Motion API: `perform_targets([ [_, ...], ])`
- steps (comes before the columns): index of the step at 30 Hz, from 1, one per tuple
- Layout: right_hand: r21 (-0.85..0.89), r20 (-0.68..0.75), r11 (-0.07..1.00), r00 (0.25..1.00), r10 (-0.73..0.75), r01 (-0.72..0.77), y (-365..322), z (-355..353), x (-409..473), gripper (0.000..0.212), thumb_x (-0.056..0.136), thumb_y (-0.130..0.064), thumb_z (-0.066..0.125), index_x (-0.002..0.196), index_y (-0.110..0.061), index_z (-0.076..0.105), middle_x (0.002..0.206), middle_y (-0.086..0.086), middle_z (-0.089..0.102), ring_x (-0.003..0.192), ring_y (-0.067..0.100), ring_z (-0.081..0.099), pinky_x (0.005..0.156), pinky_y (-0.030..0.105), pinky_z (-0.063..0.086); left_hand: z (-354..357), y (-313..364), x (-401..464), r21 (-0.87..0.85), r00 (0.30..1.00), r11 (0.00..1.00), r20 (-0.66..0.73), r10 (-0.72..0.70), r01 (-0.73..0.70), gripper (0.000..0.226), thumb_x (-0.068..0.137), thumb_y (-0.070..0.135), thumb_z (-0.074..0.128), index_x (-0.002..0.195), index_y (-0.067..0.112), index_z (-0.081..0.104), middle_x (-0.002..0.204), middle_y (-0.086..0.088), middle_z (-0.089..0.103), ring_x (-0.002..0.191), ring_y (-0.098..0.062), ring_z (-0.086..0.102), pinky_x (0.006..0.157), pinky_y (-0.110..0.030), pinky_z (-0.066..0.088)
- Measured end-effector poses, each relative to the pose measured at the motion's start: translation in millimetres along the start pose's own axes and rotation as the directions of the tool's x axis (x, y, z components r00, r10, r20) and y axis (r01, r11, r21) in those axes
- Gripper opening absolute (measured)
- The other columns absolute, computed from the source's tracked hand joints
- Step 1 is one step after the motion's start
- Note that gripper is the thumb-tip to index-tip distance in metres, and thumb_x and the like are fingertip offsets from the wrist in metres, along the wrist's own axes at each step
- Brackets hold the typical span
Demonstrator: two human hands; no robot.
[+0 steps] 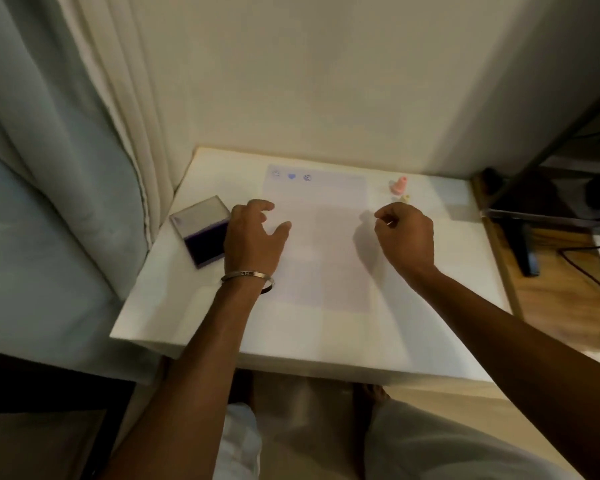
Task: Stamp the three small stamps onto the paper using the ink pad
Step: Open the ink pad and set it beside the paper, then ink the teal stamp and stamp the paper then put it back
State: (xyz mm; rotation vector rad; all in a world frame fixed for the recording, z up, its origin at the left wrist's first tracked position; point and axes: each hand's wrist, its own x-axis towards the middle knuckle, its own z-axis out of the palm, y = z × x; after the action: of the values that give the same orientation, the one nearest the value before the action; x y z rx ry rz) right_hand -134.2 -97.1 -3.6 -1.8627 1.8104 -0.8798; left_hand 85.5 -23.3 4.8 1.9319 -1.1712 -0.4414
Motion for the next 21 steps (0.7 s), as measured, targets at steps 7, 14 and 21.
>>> perform_targets([
  [7, -0.079, -0.126, 0.990, 0.986, 0.110, -0.121, 50, -23, 16, 0.033, 0.087, -0.026, 0.072, 0.115, -0.017, 0.060, 0.114, 0.005, 0.060, 0.094, 0.019, 0.060, 0.080, 0.029, 0.051, 51, 38, -14, -0.120, 0.979, 0.989, 0.175, 0.104, -0.084, 0.019, 0.080, 0.029, 0.071, 0.097, 0.023, 0.065, 0.088, 0.004, 0.065, 0.079, -0.012, 0.059, 0.069, -0.019, 0.046],
  [14, -0.018, -0.052, 0.981, 0.980, 0.190, -0.191, 59, -13, 25, 0.039, 0.086, -0.034, 0.071, 0.120, -0.017, 0.062, 0.111, 0.005, 0.066, 0.094, 0.019, 0.062, 0.084, 0.036, 0.055, 65, 48, -27, -0.163, 0.922, 0.971, 0.320, 0.218, -0.174, 0.017, 0.082, 0.030, 0.069, 0.098, 0.025, 0.066, 0.078, 0.013, 0.064, 0.053, -0.001, 0.049, 0.059, -0.012, 0.040],
  [21, -0.061, -0.065, 0.984, 0.985, 0.161, -0.165, 46, -6, 25, 0.033, 0.088, -0.037, 0.068, 0.111, -0.014, 0.067, 0.103, 0.005, 0.067, 0.085, 0.017, 0.056, 0.073, 0.030, 0.043, 64, 45, -25, -0.177, 0.927, 0.981, 0.350, 0.136, -0.077, 0.019, 0.084, 0.031, 0.067, 0.101, 0.024, 0.067, 0.080, 0.012, 0.065, 0.070, -0.003, 0.059, 0.060, -0.010, 0.040],
])
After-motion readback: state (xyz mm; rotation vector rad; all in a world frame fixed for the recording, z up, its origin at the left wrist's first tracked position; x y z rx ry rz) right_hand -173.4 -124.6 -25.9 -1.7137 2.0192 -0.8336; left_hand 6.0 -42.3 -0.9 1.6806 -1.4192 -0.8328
